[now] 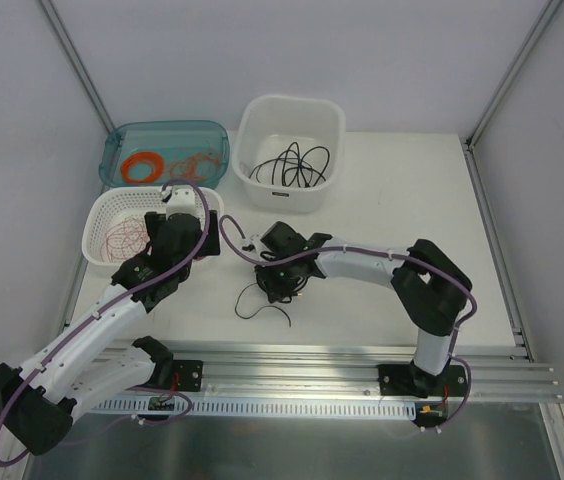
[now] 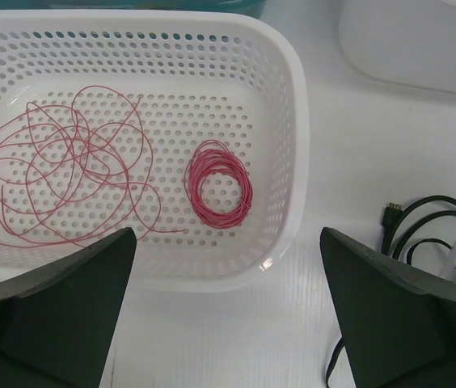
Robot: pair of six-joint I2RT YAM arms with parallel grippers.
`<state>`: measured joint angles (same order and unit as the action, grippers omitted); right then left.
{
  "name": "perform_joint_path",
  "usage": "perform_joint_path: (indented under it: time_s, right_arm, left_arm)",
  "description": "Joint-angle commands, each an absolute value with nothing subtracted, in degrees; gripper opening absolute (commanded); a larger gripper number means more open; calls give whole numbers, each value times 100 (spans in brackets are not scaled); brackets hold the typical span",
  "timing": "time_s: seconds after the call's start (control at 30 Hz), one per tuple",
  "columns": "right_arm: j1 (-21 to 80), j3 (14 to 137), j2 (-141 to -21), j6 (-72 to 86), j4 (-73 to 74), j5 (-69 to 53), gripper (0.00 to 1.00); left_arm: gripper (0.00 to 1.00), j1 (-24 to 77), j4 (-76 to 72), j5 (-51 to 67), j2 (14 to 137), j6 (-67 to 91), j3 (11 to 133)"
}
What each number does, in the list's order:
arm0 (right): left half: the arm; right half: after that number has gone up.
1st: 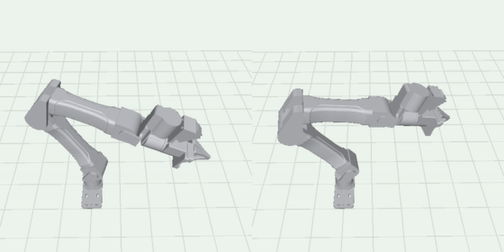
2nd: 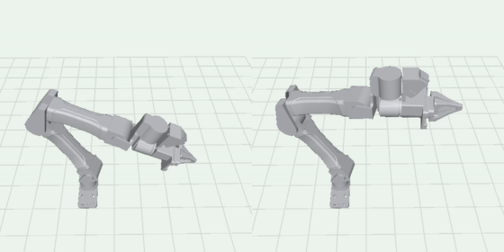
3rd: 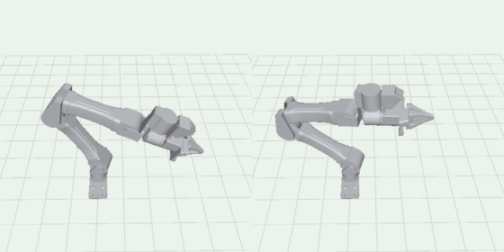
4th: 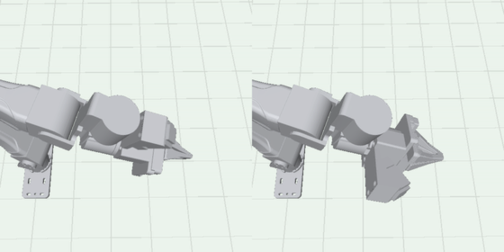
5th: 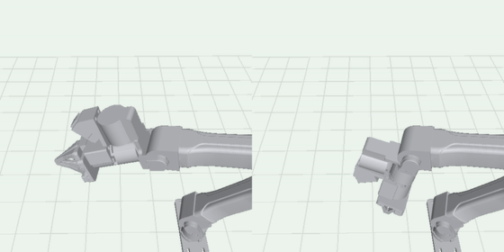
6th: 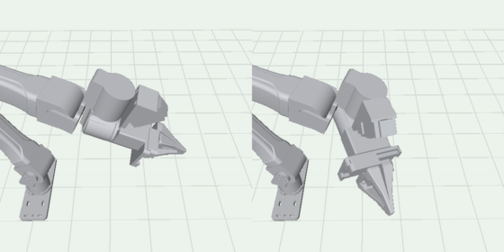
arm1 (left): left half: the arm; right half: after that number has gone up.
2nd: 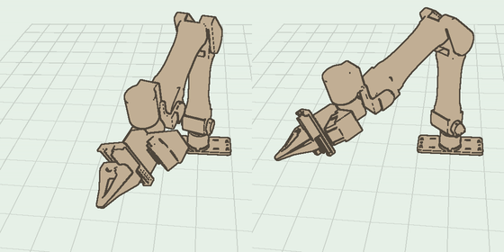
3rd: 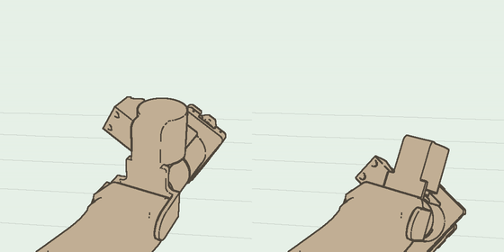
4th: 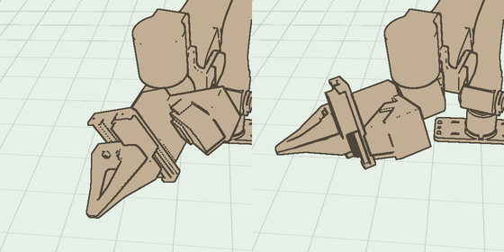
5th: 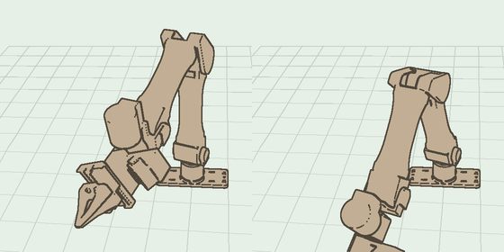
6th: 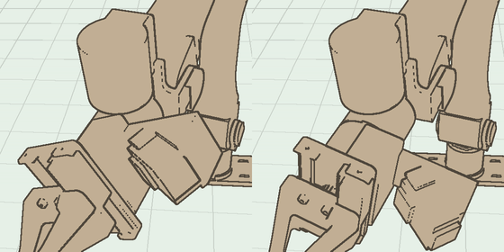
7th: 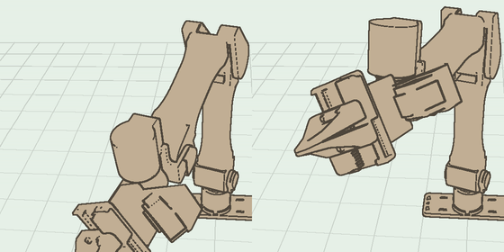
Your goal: Untangle the cables
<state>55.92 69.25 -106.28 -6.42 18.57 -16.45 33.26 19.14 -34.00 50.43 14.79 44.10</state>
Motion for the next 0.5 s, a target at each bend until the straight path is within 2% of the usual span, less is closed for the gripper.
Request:
perform_joint_path:
  time_s: [0.0,0.27,0.47]
  right_arm:
    - [5502,6996,-9757,-782,2063,-1433,1]
    - [5203,8181,-8228,-1327,3575,-476,1]
    - [5036,9340,-7384,-1705,3990,228,1]
  left_arm:
    - [99,3252,1784,-3463,5001,1512,4377]
    - [99,3261,1784,-3191,5115,1468,4421]
    - [99,3261,1784,-3050,5203,1450,4438]
